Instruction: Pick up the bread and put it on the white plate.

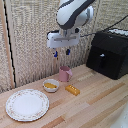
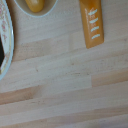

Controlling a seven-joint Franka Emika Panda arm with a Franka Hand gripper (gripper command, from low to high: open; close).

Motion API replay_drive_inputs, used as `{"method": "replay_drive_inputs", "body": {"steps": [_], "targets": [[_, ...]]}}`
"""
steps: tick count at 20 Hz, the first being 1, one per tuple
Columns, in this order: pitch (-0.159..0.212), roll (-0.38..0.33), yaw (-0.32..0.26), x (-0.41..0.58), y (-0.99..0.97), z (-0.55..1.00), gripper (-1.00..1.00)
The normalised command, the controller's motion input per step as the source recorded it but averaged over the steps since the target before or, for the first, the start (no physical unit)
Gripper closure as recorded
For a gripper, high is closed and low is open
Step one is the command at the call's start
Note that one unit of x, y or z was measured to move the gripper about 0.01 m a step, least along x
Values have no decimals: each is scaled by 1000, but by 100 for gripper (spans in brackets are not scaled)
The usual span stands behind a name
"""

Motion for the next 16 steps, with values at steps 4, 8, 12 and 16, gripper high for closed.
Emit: {"method": "replay_drive_inputs", "body": {"steps": [4,8,12,16], "targets": [[0,12,13,-608,-191,-248,-100],[0,46,41,-736,-369,-289,-100],[0,28,81,-553,-389,-361,-100],[0,3,165,-151,-299,-401,-100]]}}
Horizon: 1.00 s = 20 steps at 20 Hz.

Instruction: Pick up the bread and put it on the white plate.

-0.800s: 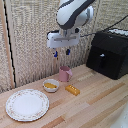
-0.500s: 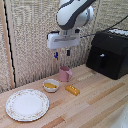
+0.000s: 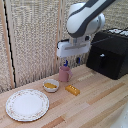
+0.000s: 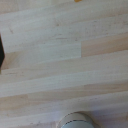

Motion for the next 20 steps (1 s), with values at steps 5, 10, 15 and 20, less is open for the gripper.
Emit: {"method": "replay_drive_inputs", "body": {"steps": [5,10,15,20], "targets": [[0,0,189,11,-217,-350,-100],[0,0,173,55,-234,-412,-100],[14,0,154,86,-317,-406,-100],[24,0,105,61,-209,-295,-100]]}}
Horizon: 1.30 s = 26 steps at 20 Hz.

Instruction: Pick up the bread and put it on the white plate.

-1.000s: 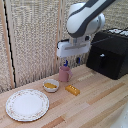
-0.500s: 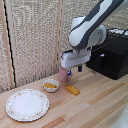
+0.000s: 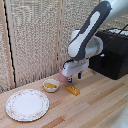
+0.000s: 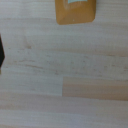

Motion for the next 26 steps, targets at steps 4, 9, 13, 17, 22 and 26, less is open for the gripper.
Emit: {"method": "replay_drive_inputs", "body": {"steps": [4,9,13,17,22,26], "targets": [[2,-22,67,86,-10,-304,-100],[0,-14,66,205,-63,-346,-100],[-24,0,60,316,-259,-230,-100],[-31,0,65,283,-255,-181,-100],[0,0,38,201,-52,-93,100],[10,-5,-22,16,33,-4,100]]}}
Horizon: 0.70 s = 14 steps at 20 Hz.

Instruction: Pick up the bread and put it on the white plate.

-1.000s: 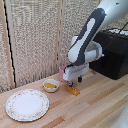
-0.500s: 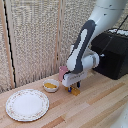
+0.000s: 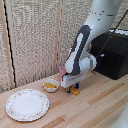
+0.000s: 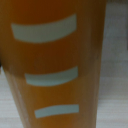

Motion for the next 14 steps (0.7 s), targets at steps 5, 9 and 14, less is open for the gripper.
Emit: {"method": "replay_drive_inputs", "body": {"steps": [5,9,14], "targets": [[1,-24,-46,-73,82,125,100],[-20,0,-35,-103,41,429,100],[6,24,55,-75,-216,1000,100]]}}
